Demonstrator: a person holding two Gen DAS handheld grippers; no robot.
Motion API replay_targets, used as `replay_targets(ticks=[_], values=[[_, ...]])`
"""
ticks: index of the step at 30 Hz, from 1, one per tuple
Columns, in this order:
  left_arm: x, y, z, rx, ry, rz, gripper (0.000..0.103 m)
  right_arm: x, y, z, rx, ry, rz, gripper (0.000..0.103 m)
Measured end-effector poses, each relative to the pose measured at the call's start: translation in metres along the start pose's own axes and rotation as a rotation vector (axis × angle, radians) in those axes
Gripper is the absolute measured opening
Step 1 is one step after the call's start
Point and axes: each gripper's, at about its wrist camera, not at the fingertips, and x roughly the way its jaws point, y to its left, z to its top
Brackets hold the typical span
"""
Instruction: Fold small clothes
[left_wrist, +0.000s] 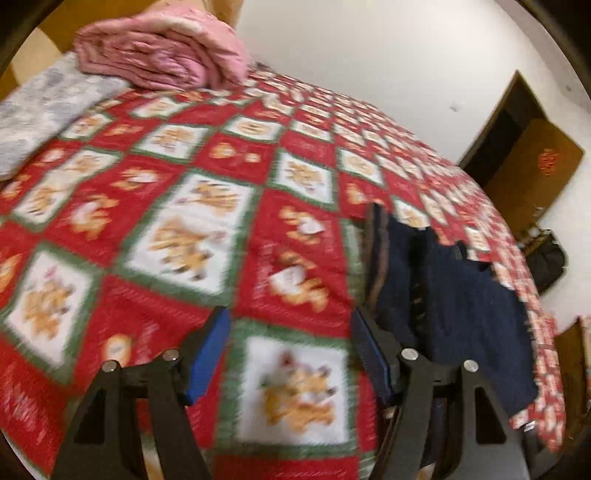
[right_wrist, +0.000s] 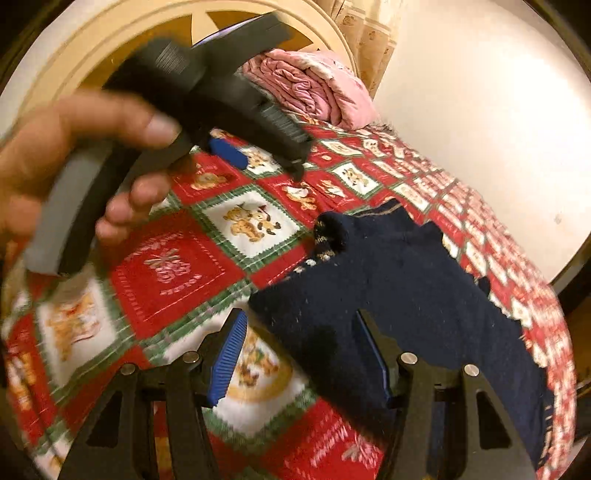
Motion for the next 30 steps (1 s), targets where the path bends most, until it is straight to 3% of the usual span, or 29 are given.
replay_targets(ticks=[5, 7, 10, 15, 18, 27, 30], values=[[0.025, -0.002, 0.02, -0.047, 0.072, -0.116, 0.07, 0.013, 0.007, -0.003, 0.012, 0.002, -0.074, 0.06], [0.037, -0.006, 0.027, -0.054, 0.101, -0.142, 0.07, 0.014, 0.01, -0.003, 0.003, 0.006, -0.071, 0.043], [0.061, -0.016, 0.036, -0.056, 0.169, -0.211, 0.07, 0.014, 0.017, -0.005, -0.021, -0.003, -0.095, 0.04], [0.094, -0.045, 0.049, -0.008, 0.234, -0.286, 0.07, 0.018, 0.013, -0.005, 0.002, -0.001, -0.076, 0.039], [0.108, -0.058, 0.054, -0.015, 0.279, -0.374, 0.074, 0.02, 0.012, -0.005, 0.003, -0.008, -0.083, 0.039], [0.116, -0.069, 0.062, 0.052, 0.312, -0.389, 0.078, 0.02, 0.015, -0.006, 0.003, -0.026, -0.099, 0.039], [0.114, -0.081, 0.059, 0.12, 0.318, -0.35, 0.078, 0.019, 0.018, -0.007, -0.007, -0.031, -0.114, 0.039]])
